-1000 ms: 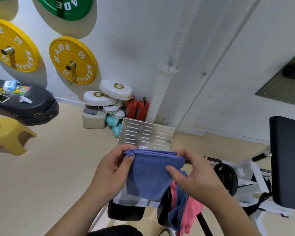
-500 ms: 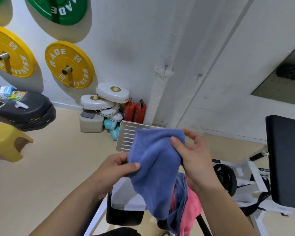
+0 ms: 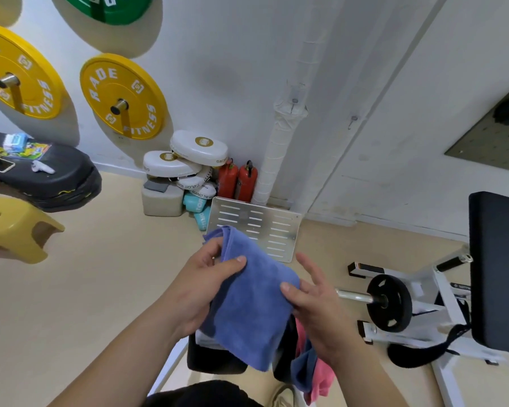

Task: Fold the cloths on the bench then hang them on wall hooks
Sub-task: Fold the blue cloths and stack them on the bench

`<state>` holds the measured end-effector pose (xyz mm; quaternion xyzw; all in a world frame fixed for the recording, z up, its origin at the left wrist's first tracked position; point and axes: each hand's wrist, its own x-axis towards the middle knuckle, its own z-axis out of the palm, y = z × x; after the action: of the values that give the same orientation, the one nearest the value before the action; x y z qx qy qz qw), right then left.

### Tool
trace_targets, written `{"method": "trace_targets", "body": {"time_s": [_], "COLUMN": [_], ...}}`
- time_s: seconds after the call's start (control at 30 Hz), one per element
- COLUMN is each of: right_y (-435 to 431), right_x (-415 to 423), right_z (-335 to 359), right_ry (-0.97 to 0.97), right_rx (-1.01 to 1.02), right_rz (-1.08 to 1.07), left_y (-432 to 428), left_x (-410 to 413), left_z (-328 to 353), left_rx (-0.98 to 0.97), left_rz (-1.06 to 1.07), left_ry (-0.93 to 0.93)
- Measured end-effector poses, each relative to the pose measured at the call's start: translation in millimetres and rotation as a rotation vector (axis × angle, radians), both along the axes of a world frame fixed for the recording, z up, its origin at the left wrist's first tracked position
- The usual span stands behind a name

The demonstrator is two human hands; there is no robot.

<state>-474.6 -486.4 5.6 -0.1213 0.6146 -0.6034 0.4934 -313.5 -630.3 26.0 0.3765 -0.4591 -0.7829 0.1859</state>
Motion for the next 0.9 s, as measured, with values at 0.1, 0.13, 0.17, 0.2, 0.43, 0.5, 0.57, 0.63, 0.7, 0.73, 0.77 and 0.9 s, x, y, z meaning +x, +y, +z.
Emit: {"method": "trace_targets", "body": {"time_s": [0.1,0.13,0.17,0.2,0.43,0.5,0.57,0.63,0.7,0.73,0.77,0.9], "right_y": [6,8,9,9,-2,-1,1,3,4,4,3,-11], "right_x": [-7,-10,-12,-12,-9,-15,-21,-28,-33,-33,-32,-15], "right_z": [3,3,5,7,20,20,19,18,17,16,15,1], "right_ry": [0.142,0.228,0.326,0.42,1.035,1.031,0.97,0.816,0.602,0.503,0.408,0.231], "right_rx": [0.021,0.063,0.113,0.16,0.342,0.299,0.282,0.267,0.208,0.176,0.142,0.195], "right_rz": [0.032,0.071,0.118,0.162,0.335,0.306,0.288,0.253,0.19,0.142,0.088,-0.083], "left_y": [-7,-10,-11,-11,-5,-5,-6,-9,-13,-14,-14,-6], "left_x": [12,14,15,15,14,15,13,13,13,14,14,6], "left_z": [-11,-17,-22,-25,-24,-24,-25,-25,-22,-19,-17,-24], "left_rx": [-0.165,-0.211,-0.246,-0.276,-0.597,-0.703,-0.795,-0.827,-0.716,-0.612,-0.492,-0.206], "left_rz": [-0.072,-0.051,-0.017,0.022,-0.237,-0.3,-0.327,-0.312,-0.28,-0.275,-0.271,-0.202], "left_ry": [-0.208,-0.272,-0.328,-0.37,-0.407,-0.452,-0.464,-0.427,-0.323,-0.25,-0.176,-0.086]}}
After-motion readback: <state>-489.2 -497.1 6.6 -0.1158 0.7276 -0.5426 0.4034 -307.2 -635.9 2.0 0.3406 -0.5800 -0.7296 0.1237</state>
